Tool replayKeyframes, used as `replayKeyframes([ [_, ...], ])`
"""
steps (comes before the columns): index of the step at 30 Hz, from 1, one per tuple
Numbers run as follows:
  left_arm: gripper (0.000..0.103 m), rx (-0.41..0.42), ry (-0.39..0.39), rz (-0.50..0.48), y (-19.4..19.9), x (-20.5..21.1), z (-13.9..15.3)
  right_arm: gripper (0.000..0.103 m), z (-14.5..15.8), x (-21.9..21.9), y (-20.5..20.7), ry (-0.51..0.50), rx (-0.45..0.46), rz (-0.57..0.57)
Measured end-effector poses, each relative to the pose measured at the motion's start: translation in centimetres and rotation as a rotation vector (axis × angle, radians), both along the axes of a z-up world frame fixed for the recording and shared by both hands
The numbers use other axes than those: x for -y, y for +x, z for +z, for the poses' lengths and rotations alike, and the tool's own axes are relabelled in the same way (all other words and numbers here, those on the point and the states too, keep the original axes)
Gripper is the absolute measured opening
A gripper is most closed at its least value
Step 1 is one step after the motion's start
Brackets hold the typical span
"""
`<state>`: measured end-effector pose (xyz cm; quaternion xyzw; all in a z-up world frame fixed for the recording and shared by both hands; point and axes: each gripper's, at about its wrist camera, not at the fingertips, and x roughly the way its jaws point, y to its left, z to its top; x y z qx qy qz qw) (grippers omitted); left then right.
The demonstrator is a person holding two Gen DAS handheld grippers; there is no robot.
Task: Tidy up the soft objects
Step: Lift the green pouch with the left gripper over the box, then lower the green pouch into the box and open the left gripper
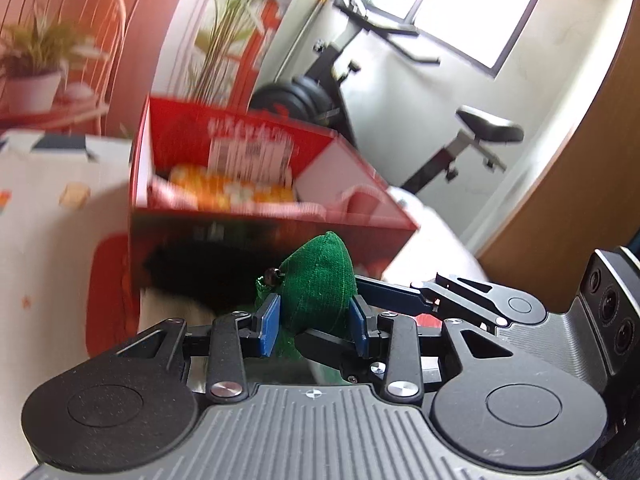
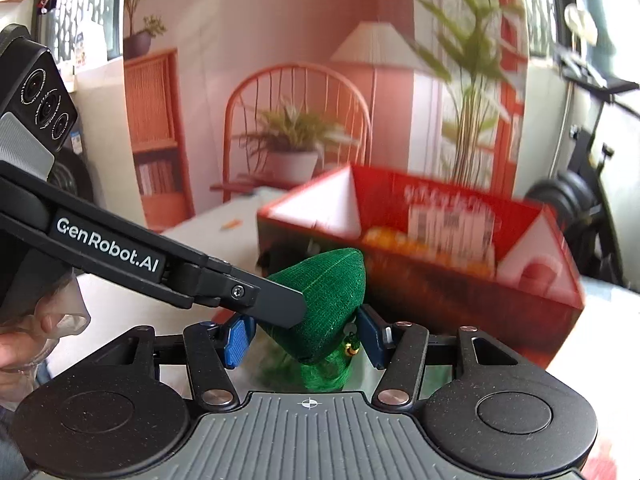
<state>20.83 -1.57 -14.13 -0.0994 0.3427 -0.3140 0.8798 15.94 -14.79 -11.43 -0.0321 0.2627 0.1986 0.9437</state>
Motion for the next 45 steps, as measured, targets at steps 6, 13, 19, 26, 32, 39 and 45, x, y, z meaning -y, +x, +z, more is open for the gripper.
replayKeyframes([
  [6,0.038,0.12,-0.085,-0.013,2.1,0.3,4.6,0.052,4.6,1.2,2.7,-0.031,0.145,0.009],
  [13,0.04,0.274,-0.092,0.056,5.0,1.8,8.6,0.052,9.1,1.5,7.8,-0.086,0.285,0.017],
  [19,0.04,0.294,-0.096,0.091,7.5,2.1,9.1,0.052,10.1,1.0,11.7,-0.161,0.338,0.045],
  [26,0.04,0.208,-0.065,0.108,11.1,2.0,6.4,0.052,8.3,0.4,15.5,-0.2,0.264,0.053],
  [32,0.04,0.147,-0.032,0.103,13.3,2.2,4.0,0.052,5.8,0.3,17.8,-0.226,0.185,0.062],
  [39,0.04,0.114,-0.003,0.079,14.6,3.4,3.1,0.05,3.4,0.6,19.7,-0.283,0.103,-0.043],
  [45,0.041,0.12,0.042,0.097,14.5,3.2,3.1,0.048,2.4,2.4,19.9,-0.245,0.047,-0.121],
])
